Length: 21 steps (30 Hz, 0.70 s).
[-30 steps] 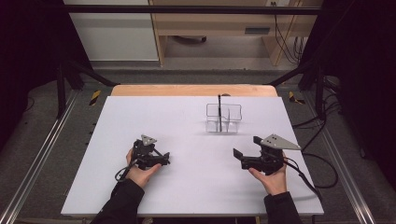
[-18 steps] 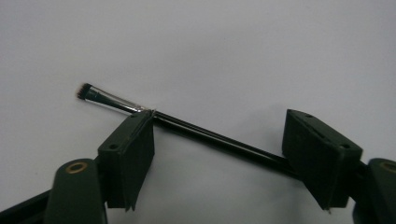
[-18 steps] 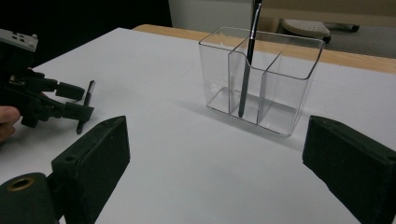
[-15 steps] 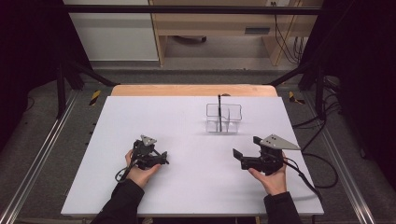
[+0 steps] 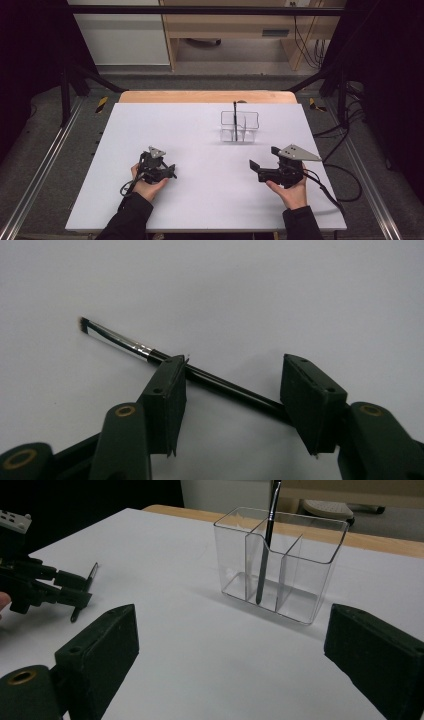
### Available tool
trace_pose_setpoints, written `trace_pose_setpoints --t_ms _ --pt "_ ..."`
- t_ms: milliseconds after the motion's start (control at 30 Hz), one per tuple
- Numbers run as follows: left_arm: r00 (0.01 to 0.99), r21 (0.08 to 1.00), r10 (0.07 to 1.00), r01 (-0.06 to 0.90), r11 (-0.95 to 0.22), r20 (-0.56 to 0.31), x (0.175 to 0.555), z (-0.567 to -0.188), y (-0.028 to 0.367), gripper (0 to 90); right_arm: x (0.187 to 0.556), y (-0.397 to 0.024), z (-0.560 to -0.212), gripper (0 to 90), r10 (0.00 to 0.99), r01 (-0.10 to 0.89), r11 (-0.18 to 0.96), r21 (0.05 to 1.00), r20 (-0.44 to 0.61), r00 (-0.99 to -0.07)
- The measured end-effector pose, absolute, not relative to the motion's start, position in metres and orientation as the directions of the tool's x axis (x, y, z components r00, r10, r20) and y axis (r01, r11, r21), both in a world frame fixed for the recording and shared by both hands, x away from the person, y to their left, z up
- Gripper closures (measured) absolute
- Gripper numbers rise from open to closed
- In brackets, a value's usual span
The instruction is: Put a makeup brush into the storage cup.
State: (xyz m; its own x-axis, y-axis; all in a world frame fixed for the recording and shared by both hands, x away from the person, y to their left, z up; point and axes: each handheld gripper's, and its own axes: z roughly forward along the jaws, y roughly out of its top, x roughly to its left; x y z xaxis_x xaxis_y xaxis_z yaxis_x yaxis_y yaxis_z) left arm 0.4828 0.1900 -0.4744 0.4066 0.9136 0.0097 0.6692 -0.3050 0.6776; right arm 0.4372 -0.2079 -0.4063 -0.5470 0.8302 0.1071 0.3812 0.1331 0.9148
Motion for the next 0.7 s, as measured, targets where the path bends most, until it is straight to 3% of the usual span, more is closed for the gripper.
trace_pose_setpoints --t_ms 400,700 --pt "0.428 0.671 0.902 0.684 -0.286 -0.051 0.479 -0.47 0.201 60.0 0.436 -0.209 -0.405 7.8 0.83 0.382 0.126 0.916 0.114 -0.546" --pt "0.437 0.669 0.898 0.685 -0.289 -0.059 0.478 -0.469 0.203 64.5 0.437 -0.208 -0.406 7.7 0.83 0.383 0.132 0.914 0.109 -0.547"
